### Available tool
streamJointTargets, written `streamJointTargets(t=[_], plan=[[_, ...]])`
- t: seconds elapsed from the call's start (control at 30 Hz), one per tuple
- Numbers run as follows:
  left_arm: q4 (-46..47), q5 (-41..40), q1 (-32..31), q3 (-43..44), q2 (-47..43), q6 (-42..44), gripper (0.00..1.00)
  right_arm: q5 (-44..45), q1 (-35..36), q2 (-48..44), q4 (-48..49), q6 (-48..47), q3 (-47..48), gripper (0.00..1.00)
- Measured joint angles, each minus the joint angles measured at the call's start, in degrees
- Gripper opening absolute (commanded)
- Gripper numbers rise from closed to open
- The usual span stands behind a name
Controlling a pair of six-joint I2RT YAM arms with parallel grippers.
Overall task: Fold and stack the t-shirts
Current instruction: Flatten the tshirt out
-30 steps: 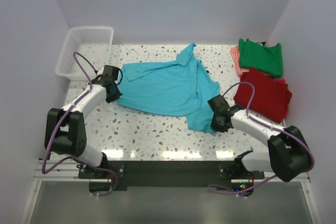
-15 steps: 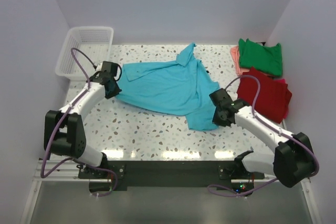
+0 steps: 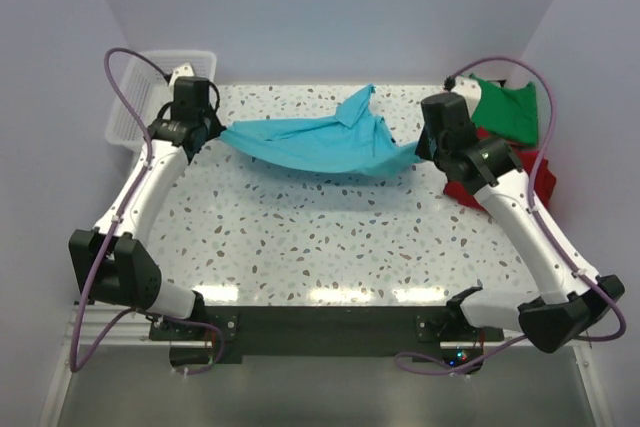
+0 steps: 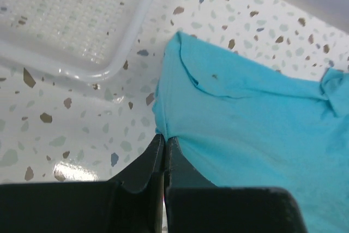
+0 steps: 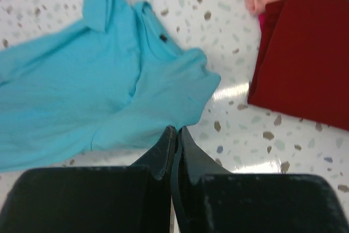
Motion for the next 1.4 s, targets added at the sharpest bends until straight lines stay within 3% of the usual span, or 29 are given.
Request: streamJointTargets(t=[0.27,0.47,0.83,1.4], plan=[[0.83,0.90,0.00,13.44,0.42,3.80,0.00,6.03,0.00,6.60,2.64,-11.67,23.43,0.00],[4.72,5.14,0.04,21.46,1.53,6.47,0.00,7.08,0.00,7.96,7.85,-19.39,33.03,0.00],[14.10,14.10,0.04,31.76,2.16,12.35,0.00,4.96,0.00,7.52,16.44,-27.91,40.39,0.00],[20.85,14.99,0.04,31.50,-9.14,13.16,0.00,-0.44,0.00,2.64,22.93,-31.26,46.27,0.00]])
